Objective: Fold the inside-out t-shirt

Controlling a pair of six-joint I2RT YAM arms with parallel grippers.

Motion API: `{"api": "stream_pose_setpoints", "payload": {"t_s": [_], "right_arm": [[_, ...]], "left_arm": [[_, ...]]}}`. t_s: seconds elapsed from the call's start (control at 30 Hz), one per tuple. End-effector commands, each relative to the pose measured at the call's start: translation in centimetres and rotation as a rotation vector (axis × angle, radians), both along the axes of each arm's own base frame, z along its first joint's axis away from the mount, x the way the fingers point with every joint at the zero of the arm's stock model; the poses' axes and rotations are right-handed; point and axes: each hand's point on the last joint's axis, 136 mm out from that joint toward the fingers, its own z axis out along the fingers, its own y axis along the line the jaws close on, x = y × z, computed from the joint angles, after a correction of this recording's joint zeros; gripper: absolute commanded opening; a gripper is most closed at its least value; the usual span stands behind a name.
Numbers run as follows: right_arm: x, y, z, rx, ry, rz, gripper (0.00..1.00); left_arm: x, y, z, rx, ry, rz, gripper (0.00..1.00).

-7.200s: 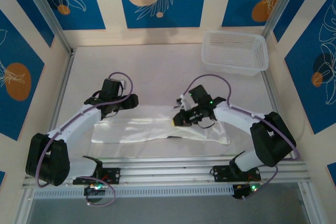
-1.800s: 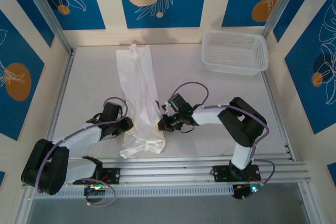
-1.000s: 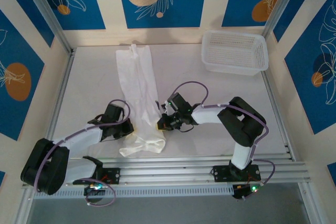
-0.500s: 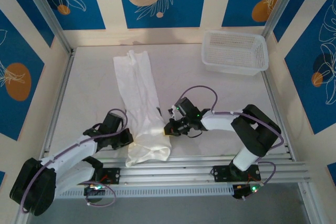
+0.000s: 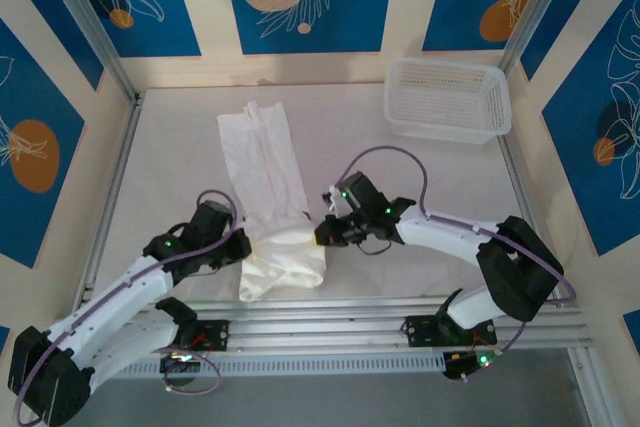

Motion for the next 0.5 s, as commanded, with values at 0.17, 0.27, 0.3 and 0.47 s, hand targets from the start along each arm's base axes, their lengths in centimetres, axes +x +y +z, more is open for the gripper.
{"api": "stream_pose_setpoints", "payload": {"t_s": [0.17,0.27,0.3,0.47], "right_arm": [[10.4,1.8,6.0,0.035,-0.255,-0.037,0.0],[14.3,3.1,7.4,0.066,-0.284,-0.037,0.0],[15.5,3.6,7.5,0.066,-0.295,-0.031,0.0],[21.9,4.7,7.0,0.02,-0.343,-0.061,0.0]], "left_arm": [[8.5,4.2,8.3,0.282,-0.285,0.183,0.0],[12.3,5.1,9.5,0.296,-0.359,0.26,0.0],[13.7,5.6,9.5,0.277,-0.368,0.289,0.0],[20.2,6.7,8.9,0.238,-0.376,0.343,0.0]]}}
